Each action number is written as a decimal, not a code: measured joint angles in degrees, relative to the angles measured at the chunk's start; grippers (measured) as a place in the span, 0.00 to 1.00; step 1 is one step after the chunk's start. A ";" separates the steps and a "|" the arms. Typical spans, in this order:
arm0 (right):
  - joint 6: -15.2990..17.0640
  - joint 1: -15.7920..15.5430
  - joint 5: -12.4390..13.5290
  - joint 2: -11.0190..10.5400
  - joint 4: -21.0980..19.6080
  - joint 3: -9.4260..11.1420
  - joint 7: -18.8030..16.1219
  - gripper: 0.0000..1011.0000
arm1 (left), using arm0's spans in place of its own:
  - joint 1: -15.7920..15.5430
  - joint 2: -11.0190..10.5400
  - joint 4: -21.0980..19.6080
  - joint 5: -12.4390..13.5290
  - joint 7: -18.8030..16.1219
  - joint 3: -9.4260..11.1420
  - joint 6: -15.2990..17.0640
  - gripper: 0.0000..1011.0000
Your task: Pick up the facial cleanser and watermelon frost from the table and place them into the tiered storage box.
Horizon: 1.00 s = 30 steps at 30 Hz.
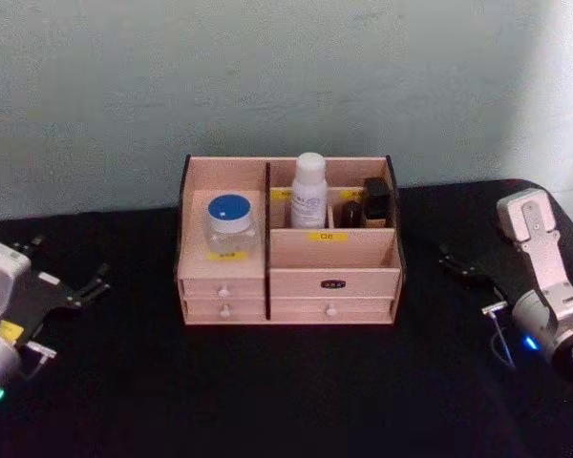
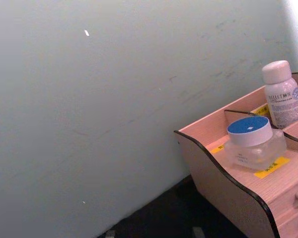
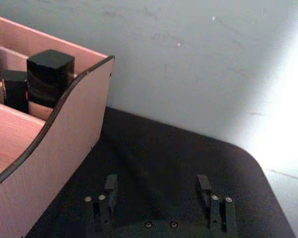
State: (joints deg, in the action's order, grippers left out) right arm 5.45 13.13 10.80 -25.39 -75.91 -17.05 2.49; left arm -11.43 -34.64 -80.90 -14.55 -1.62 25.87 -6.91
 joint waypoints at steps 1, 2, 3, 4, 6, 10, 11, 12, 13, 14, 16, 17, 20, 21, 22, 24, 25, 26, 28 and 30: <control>0.07 0.12 0.01 0.17 0.28 0.06 -0.17 0.99 | 0.00 0.00 0.00 0.00 0.00 0.00 0.00 0.99; 0.06 0.13 0.01 0.16 0.28 0.07 -0.16 0.99 | 0.00 0.00 0.00 0.00 0.00 0.00 0.00 0.99; 0.06 0.13 0.01 0.16 0.25 0.07 -0.15 0.99 | 0.00 0.00 0.00 0.01 0.00 0.00 0.00 0.99; 0.06 0.12 0.00 0.14 0.22 0.07 -0.11 0.99 | 0.00 0.00 0.00 0.00 0.00 0.00 0.00 0.99; 0.04 0.10 -0.01 0.12 0.18 0.07 -0.07 0.99 | 0.00 0.00 0.00 0.00 0.00 0.00 0.00 0.99; 0.00 0.02 -0.06 0.07 0.07 0.06 0.06 0.99 | 0.00 0.00 0.00 0.00 0.00 0.00 0.00 0.99; -0.01 0.01 -0.07 0.06 0.05 0.06 0.07 0.99 | 0.00 0.00 0.00 0.00 0.00 0.00 0.00 0.99; -0.01 -0.01 -0.08 0.06 0.04 0.05 0.09 0.99 | 0.00 0.00 0.00 0.00 0.00 0.00 0.00 0.99; -0.02 -0.01 -0.09 0.05 0.02 0.05 0.11 0.99 | 0.00 0.00 0.00 0.00 0.00 0.00 0.00 0.99; -0.03 -0.02 -0.10 0.04 0.00 0.04 0.15 0.99 | 0.00 0.00 0.00 0.00 0.00 0.00 0.00 0.99; -0.04 -0.04 -0.11 0.03 -0.03 0.04 0.20 0.99 | 0.00 0.00 0.00 0.00 0.00 0.00 0.00 0.99; -0.04 -0.04 -0.11 0.03 -0.03 0.04 0.20 0.99 | 0.00 0.00 0.00 0.00 0.00 0.00 0.00 0.99; -0.06 -0.05 -0.14 0.01 -0.08 0.04 0.27 0.99 | 0.00 0.00 0.00 0.00 0.00 0.00 0.00 0.99; -0.06 -0.06 -0.15 0.01 -0.08 0.04 0.27 0.99 | 0.00 0.00 0.00 0.00 0.00 0.00 0.00 0.99; -0.06 -0.06 -0.16 0.01 -0.09 0.04 0.28 0.99 | 0.00 0.00 0.00 0.00 0.00 0.00 0.00 0.99; -0.08 -0.07 -0.17 -0.01 -0.10 0.04 0.31 0.99 | 0.00 0.00 0.00 0.00 0.00 0.00 0.00 0.99; -0.08 -0.08 -0.18 -0.01 -0.11 0.04 0.31 0.99 | 0.00 0.00 0.00 0.00 0.00 0.00 0.00 0.99; -0.09 -0.09 -0.19 -0.02 -0.12 0.04 0.32 0.99 | 0.00 0.00 0.00 0.00 0.00 0.00 0.00 0.99; -0.10 -0.09 -0.19 -0.02 -0.13 0.04 0.33 0.99 | 0.00 0.00 0.00 0.00 0.00 0.00 0.00 0.99; -0.12 -0.10 -0.20 -0.04 -0.14 0.04 0.34 0.99 | 0.00 0.00 0.00 0.00 0.00 0.00 0.00 0.99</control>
State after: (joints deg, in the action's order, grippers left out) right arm 5.33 13.03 10.59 -25.42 -76.06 -17.01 2.83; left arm -11.43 -34.64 -80.90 -14.55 -1.62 25.86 -6.91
